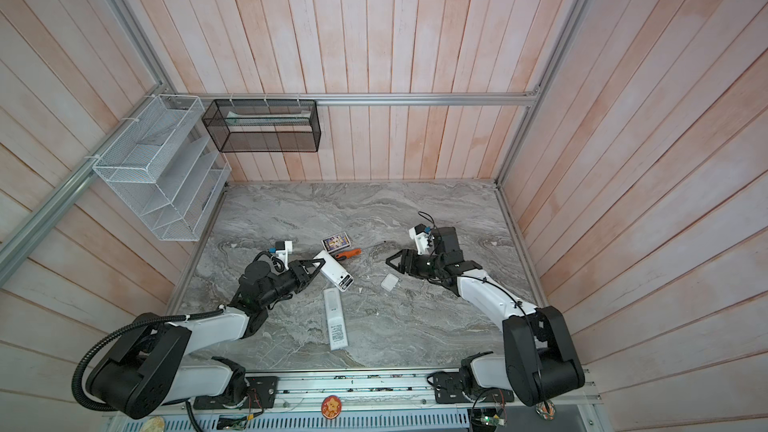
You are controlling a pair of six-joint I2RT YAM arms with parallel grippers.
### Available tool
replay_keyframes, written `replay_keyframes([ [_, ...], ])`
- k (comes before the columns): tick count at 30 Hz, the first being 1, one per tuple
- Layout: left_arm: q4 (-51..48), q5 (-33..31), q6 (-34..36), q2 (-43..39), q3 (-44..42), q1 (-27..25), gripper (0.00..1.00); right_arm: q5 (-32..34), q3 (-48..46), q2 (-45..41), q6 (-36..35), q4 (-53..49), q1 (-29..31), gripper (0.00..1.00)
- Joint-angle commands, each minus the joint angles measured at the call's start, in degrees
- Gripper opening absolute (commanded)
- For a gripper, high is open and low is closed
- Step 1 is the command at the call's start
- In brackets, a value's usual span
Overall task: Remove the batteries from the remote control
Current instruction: 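Lower the opened remote with the left gripper while the right reaches for the screwdriver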
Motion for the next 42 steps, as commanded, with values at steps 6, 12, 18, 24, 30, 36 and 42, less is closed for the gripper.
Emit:
replay_keyframes([
  [6,2.31,3.32,-0.75,6.33,4.07,-1.57,0.0,6.01,4.73,3.72,-3.71,-5.97,5.37,0.65],
  [12,9.01,1.74,-3.81,14.23,5.31,-6.06,0.0,7.04,4.26,2.58,-3.79,-6.6,4.89,0.65],
  [18,11.48,-0.13,-4.81,20.34,6.73,-8.12,0.0,6.41,2.64,0.72,-3.8,-6.6,3.64,0.65],
  [24,15.85,-0.89,-7.89,26.76,6.26,-8.34,0.0,5.7,1.19,-0.62,-4.05,-6.77,2.24,0.65],
  [30,16.03,-1.41,-9.05,28.97,5.73,-8.34,0.09,4.97,0.67,-0.41,-3.8,-6.17,1.86,0.65],
  [36,10.92,-2.54,-7.53,26.43,5.65,-8.34,0.45,4.32,0.21,0.42,-2.95,-4.53,1.87,0.66],
  [42,5.36,-3.74,-5.18,22.37,5.51,-8.17,0.69,4.14,0.04,0.51,-2.24,-3.87,1.9,0.66],
])
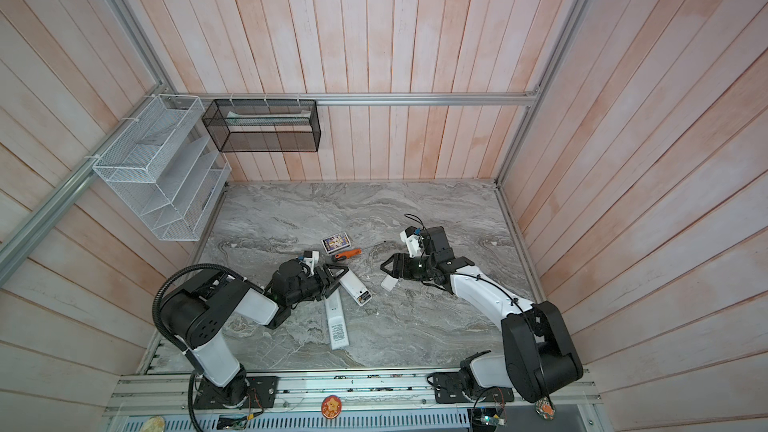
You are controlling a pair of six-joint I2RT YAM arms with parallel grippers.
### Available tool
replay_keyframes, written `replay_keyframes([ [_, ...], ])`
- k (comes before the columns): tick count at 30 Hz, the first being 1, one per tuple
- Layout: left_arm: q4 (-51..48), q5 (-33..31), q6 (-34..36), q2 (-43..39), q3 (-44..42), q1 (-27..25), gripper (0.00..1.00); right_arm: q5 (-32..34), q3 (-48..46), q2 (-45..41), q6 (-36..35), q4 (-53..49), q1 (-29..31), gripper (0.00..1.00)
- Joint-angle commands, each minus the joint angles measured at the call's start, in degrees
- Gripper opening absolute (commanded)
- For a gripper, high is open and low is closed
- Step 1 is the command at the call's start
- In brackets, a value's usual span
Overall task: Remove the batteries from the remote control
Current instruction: 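Lower the opened remote with the left gripper while the right reaches for the screwdriver, then close the right gripper on the orange screwdriver handle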
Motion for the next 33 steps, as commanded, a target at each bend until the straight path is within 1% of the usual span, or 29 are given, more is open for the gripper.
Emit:
replay_keyframes([
  [1,-5.45,-1.99,2.52,-2.26,-0.51,0.22,0.72,-0.85,-0.77,0.4,0.56,0.61,-0.21,0.66],
  [4,-10.48,-2.96,4.43,-5.39,-0.36,0.32,0.84,-0.45,-0.39,0.4,1.08,-0.16,-0.22,0.66],
  [6,-16.09,-3.86,6.87,-8.07,0.48,0.34,0.96,0.2,0.22,0.4,1.36,-1.08,-0.22,0.65],
  [7,-18.79,-4.34,7.94,-9.27,1.01,0.32,1.0,0.42,0.38,0.4,1.53,-1.43,-0.18,0.65],
  [10,-26.48,-6.35,11.56,-13.28,1.98,0.4,1.0,0.72,1.15,0.49,1.81,-2.28,0.03,0.65],
  [15,-32.6,-8.13,14.84,-18.51,1.93,1.21,1.0,1.09,2.88,1.17,3.09,-2.82,1.03,0.65],
  [17,-34.46,-8.56,15.99,-20.64,1.93,1.65,1.0,0.75,4.16,2.21,4.68,-2.74,1.45,0.65],
  [20,-38.33,-9.32,18.44,-24.2,2.44,2.62,1.0,2.0,7.13,4.48,8.39,-3.38,2.34,0.66],
  [24,-42.11,-8.91,21.02,-29.44,2.57,4.61,1.0,2.87,13.86,10.3,14.77,-6.26,3.47,0.67],
  [25,-43.37,-8.9,21.75,-30.94,2.76,4.88,1.0,4.14,16.6,12.42,16.45,-9.13,3.96,0.67],
  [26,-44.93,-9.05,22.72,-32.55,3.02,4.98,1.0,5.54,20.53,15.23,17.82,-14.14,4.52,0.67],
  [28,-48.36,-9.82,24.26,-36.01,3.42,5.06,1.0,6.23,26.96,20.2,17.54,-20.42,6.28,0.66],
  [29,-50.04,-10.54,24.96,-37.9,3.43,5.07,1.0,8.39,29.64,21.97,18.64,-22.83,7.32,0.66],
  [30,-51.57,-11.19,25.5,-39.74,3.35,5.15,1.0,10.07,31.41,23.37,20.46,-24.12,8.16,0.64],
  [33,-55.23,-12.3,26.59,-44.67,3.08,5.32,1.0,12.32,35.81,26.98,25.25,-25.01,9.84,0.63],
])
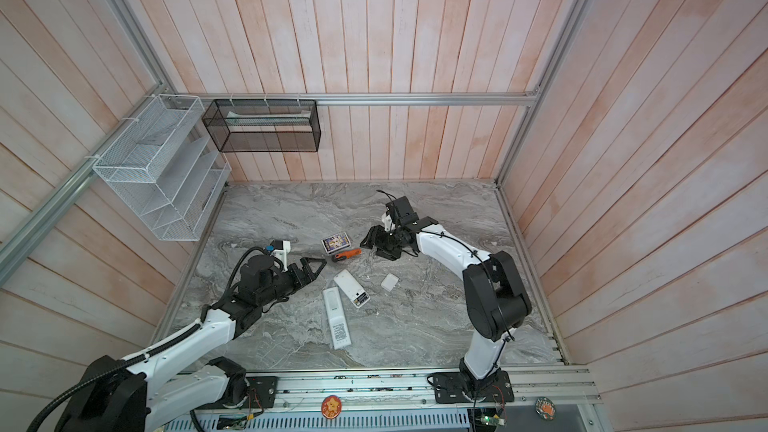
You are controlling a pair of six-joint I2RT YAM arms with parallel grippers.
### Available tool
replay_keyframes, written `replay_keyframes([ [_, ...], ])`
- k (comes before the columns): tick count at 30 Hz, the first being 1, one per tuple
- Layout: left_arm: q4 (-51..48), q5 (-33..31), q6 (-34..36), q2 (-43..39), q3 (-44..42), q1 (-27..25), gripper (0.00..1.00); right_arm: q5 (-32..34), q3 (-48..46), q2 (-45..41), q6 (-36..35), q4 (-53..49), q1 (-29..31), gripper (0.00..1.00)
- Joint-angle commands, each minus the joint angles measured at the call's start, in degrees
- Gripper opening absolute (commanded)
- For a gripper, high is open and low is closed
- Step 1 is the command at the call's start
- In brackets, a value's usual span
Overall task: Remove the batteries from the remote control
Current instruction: 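Close the right gripper on the orange screwdriver handle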
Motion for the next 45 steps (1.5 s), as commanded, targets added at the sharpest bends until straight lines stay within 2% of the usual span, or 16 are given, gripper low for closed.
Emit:
replay_keyframes([
  [1,-7.47,-2.41,3.91,-4.56,1.33,0.47,1.0,5.23,4.95,3.74,7.05,-8.18,1.95,0.63],
  [8,-15.75,-2.74,8.41,-11.17,3.07,1.45,1.0,8.59,15.08,13.24,17.37,-12.66,3.82,0.61],
  [15,-18.48,-0.61,10.73,-13.83,3.35,2.82,1.0,8.44,26.12,23.85,19.6,-16.85,5.73,0.57],
  [26,-20.69,2.15,13.2,-16.46,2.35,5.87,1.0,6.8,35.56,32.52,20.42,-20.61,7.73,0.53],
  [31,-20.22,4.42,13.26,-17.25,1.1,8.41,1.0,4.47,38.34,35.58,18.99,-22.34,7.91,0.43],
  [32,-20.13,4.81,13.32,-17.53,0.74,8.91,1.0,4.13,38.58,35.78,18.73,-22.33,7.91,0.38],
  [35,-19.96,5.39,13.21,-18.4,-0.02,9.8,1.0,3.18,38.3,35.96,18.1,-21.63,8.03,0.12],
  [36,-20.05,5.56,13.15,-18.75,-0.24,10.05,1.0,3.06,38.14,35.86,18.09,-21.61,8.0,0.06],
  [41,-20.07,6.18,13.33,-18.89,-0.21,10.34,1.0,4.61,35.25,32.87,18.0,-21.6,8.26,0.02],
  [45,-19.41,7.02,13.28,-18.47,0.09,10.34,1.0,8.18,27.35,25.7,17.87,-19.0,8.19,0.01],
])
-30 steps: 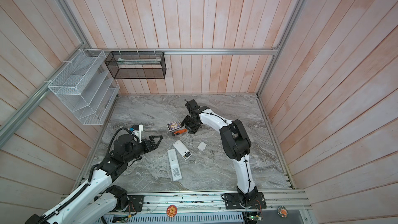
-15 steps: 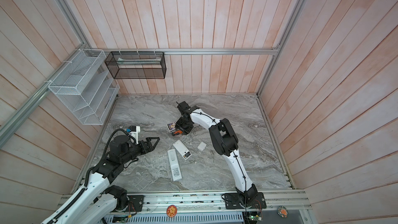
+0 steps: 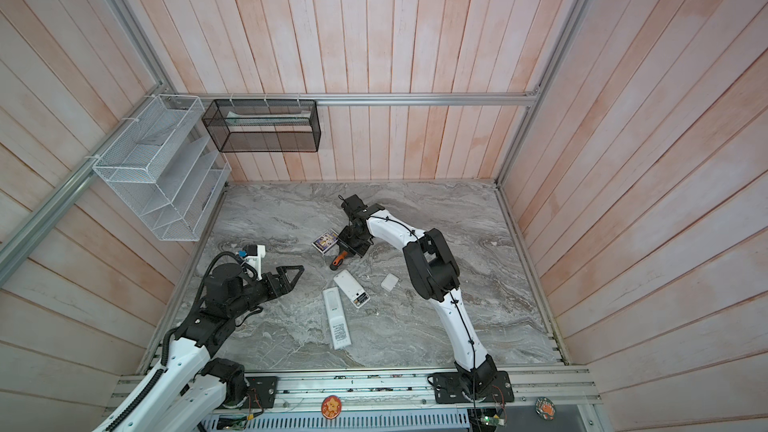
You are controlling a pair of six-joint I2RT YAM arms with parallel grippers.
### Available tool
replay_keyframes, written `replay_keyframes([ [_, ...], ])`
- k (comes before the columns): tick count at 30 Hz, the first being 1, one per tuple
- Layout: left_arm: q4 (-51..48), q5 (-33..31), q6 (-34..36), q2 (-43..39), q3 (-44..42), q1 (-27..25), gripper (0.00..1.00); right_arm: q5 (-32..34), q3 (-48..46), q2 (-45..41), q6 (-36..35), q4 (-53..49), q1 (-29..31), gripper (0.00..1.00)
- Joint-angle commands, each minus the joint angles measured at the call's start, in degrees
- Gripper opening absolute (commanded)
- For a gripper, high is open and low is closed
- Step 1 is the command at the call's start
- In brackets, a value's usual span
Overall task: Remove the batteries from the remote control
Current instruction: 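Close the right gripper on the orange screwdriver handle, then lift the screwdriver off the table with the right gripper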
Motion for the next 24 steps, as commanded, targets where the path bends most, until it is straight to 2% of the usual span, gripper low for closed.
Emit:
replay_keyframes([
  [1,0.88,1.72,0.98,0.03,-0.14,0.32,1.0,5.5,-7.47,-5.74,-0.63,-1.56,0.45,0.01],
  [3,2.04,2.9,0.46,0.8,-0.03,0.37,1.0,7.24,-12.79,-10.68,-2.68,3.19,0.37,0.0],
  [8,7.53,6.81,-2.63,3.28,-0.47,0.59,1.0,10.62,-20.31,-18.33,-10.64,7.13,-1.43,0.0],
  [11,9.45,7.88,-3.85,5.04,-0.25,0.58,1.0,5.08,-24.88,-20.4,-14.84,10.0,-3.71,0.0],
  [12,9.65,8.06,-3.94,5.46,-0.06,0.55,1.0,3.08,-26.0,-20.91,-15.96,11.03,-4.01,0.04],
  [13,9.62,7.91,-3.91,5.63,0.13,0.6,1.0,2.85,-26.41,-21.35,-16.83,11.35,-3.9,0.16],
  [15,9.64,6.98,-3.68,5.85,0.4,0.6,1.0,5.37,-25.85,-22.14,-18.32,10.6,-2.8,0.51],
  [17,9.62,5.93,-3.6,6.02,0.49,0.59,1.0,6.28,-23.47,-20.9,-18.82,8.64,-2.1,0.65],
  [24,10.76,5.56,-4.56,7.76,0.8,0.55,1.0,7.61,-9.34,-9.98,-19.25,-2.06,-1.06,0.64],
])
